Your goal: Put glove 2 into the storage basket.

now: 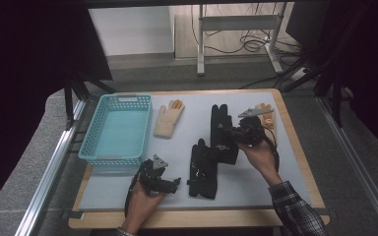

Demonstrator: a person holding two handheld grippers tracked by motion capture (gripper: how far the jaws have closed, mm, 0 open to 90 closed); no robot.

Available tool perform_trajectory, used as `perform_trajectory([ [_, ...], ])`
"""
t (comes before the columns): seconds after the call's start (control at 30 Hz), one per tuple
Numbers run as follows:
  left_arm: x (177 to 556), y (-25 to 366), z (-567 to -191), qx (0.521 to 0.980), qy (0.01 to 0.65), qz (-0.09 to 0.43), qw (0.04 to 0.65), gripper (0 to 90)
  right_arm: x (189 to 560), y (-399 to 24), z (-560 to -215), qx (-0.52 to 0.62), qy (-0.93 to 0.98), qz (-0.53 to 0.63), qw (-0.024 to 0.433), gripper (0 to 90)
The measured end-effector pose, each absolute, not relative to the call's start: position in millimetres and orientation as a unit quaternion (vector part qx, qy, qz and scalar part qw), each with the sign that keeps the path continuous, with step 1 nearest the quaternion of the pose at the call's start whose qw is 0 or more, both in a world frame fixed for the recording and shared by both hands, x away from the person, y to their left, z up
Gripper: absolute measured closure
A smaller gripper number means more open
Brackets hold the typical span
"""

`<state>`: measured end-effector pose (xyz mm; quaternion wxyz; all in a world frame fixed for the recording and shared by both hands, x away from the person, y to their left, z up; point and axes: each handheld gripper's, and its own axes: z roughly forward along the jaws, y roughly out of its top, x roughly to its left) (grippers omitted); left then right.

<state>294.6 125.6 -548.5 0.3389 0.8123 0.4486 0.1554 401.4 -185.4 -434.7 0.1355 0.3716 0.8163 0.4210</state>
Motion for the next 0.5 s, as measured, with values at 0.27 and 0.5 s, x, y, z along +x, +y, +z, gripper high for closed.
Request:
perform_trajectory([
  [0.27,295,125,-549,0.811,0.45,0.156,0.34,1.6,356,-163,-431,0.359,0.814,0.446,0.095,80.0],
  [0.5,294,125,-549,0.81,0.451,0.155,0.341,1.6,328,-142,-444,0.372,0.814,0.436,0.093,80.0],
])
